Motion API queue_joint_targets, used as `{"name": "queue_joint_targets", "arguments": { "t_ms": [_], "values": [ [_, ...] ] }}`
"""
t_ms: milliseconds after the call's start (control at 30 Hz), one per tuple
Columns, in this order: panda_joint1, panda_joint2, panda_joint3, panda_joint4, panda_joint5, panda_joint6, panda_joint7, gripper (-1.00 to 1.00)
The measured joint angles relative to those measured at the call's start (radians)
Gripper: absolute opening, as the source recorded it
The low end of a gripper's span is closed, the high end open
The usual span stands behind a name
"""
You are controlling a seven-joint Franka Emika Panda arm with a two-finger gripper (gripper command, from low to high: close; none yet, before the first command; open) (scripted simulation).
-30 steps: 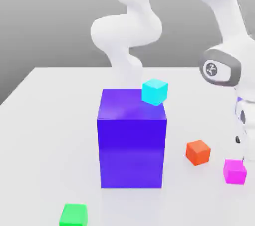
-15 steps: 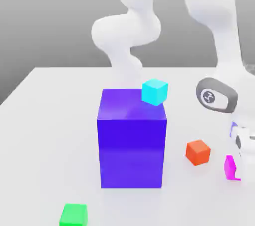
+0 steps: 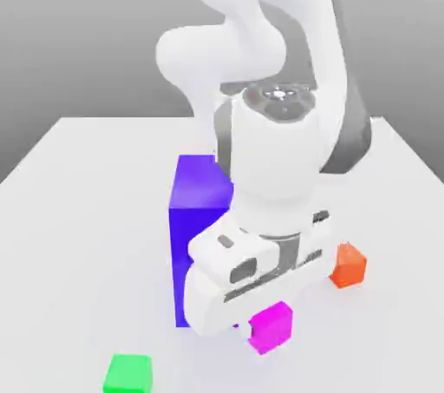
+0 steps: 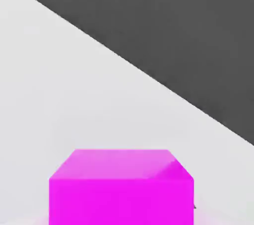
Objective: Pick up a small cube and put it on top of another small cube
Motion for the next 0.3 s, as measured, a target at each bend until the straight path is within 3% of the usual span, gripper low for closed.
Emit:
{"name": "queue_joint_targets", "arguments": {
  "t_ms": [100, 133, 300],
  "values": [
    [-0.092, 0.099, -0.045, 0.053, 0.078, 0.042, 0.008, -1.0],
    [-0.116, 0.141, -0.041, 0.065, 0.104, 0.071, 0.001, 1.0],
    [-0.116, 0.141, -0.041, 0.065, 0.104, 0.071, 0.001, 1.0]
  ]
}}
